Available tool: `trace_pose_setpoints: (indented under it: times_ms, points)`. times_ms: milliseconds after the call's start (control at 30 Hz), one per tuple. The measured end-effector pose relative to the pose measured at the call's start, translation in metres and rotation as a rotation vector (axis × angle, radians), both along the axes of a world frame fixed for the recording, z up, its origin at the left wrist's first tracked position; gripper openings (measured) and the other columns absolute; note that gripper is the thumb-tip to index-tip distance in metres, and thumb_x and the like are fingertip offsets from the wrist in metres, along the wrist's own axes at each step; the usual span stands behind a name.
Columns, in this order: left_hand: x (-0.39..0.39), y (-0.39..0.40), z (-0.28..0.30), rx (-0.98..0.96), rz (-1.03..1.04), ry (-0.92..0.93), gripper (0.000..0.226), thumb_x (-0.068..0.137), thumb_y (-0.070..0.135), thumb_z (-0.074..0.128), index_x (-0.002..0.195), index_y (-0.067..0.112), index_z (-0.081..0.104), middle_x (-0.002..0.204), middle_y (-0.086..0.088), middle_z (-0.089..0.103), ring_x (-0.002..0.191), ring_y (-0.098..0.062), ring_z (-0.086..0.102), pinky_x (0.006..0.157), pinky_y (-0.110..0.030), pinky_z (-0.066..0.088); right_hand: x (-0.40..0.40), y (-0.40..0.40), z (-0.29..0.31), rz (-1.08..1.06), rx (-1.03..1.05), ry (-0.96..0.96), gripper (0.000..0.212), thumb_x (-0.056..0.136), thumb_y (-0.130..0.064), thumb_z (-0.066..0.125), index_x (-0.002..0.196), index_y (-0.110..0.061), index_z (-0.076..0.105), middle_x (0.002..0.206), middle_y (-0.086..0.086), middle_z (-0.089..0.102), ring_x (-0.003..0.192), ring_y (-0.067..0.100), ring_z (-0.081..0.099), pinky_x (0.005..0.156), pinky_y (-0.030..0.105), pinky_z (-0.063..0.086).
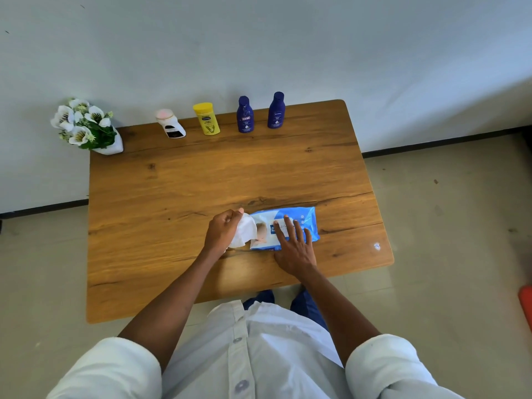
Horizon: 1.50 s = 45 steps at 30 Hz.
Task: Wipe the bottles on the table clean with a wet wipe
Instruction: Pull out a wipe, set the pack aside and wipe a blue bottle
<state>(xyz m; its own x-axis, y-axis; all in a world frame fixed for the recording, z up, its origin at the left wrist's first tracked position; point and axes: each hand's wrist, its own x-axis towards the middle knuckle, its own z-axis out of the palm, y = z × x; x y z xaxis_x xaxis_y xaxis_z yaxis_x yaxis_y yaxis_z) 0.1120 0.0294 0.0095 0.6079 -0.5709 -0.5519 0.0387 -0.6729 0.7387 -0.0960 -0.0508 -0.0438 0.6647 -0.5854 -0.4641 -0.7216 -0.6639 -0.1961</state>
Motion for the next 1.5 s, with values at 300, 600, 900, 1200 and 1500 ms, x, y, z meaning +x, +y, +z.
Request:
trace_pose_setpoints:
  times_ms: [300,600,900,1200,1500]
  points:
    - [0.004,-0.001,0.007,0.006,-0.014,-0.025,0.051,0.097,0.047,0.058,0.067,0.007,0.046,0.063,-0.003,0.041,0.062,-0.015,0.04,0.061,-0.032,0.028,0.011,0.004,-0.005,0.032,-0.013,0.042,0.087,0.095,-0.046,0.052,0.159,-0.026,-0.003,0.168,0.01,-0.008,0.154,0.034,-0.006,0.12,0.06,0.001]
    - [-0.002,-0.006,0.01,0.027,-0.046,-0.028,0.048,0.099,0.045,0.057,0.064,0.012,0.051,0.06,0.002,0.048,0.058,-0.014,0.044,0.058,-0.03,0.029,-0.019,0.0,-0.007,0.023,-0.077,-0.198,0.062,0.087,-0.049,0.059,0.142,-0.022,0.05,0.15,0.011,0.044,0.142,0.032,0.039,0.111,0.056,0.037]
    - [-0.006,-0.012,0.016,0.027,-0.038,0.005,0.05,0.099,0.045,0.057,0.084,-0.002,0.064,0.071,-0.005,0.059,0.062,-0.013,0.05,0.058,-0.028,0.034,-0.026,-0.012,-0.003,0.103,-0.104,-0.152,0.047,0.099,-0.05,0.038,0.131,-0.025,0.062,0.139,0.006,0.056,0.127,0.028,0.055,0.102,0.048,0.046]
    - [-0.003,-0.016,0.023,0.001,0.012,0.018,0.06,0.09,0.058,0.057,0.091,-0.001,0.067,0.083,-0.004,0.066,0.074,-0.017,0.057,0.066,-0.031,0.04,-0.01,-0.033,0.0,0.119,-0.122,-0.257,0.044,0.094,-0.031,0.06,0.137,-0.024,0.055,0.146,0.007,0.05,0.132,0.031,0.05,0.1,0.051,0.046]
    - [-0.006,-0.02,0.024,-0.05,0.196,0.104,0.039,0.097,0.038,0.063,0.061,0.026,0.057,0.056,0.017,0.05,0.064,-0.007,0.047,0.062,-0.028,0.035,-0.012,-0.048,-0.012,0.225,-0.068,-0.027,0.067,0.096,-0.06,0.03,0.157,-0.034,0.024,0.167,0.005,0.018,0.153,0.029,0.021,0.121,0.056,0.019]
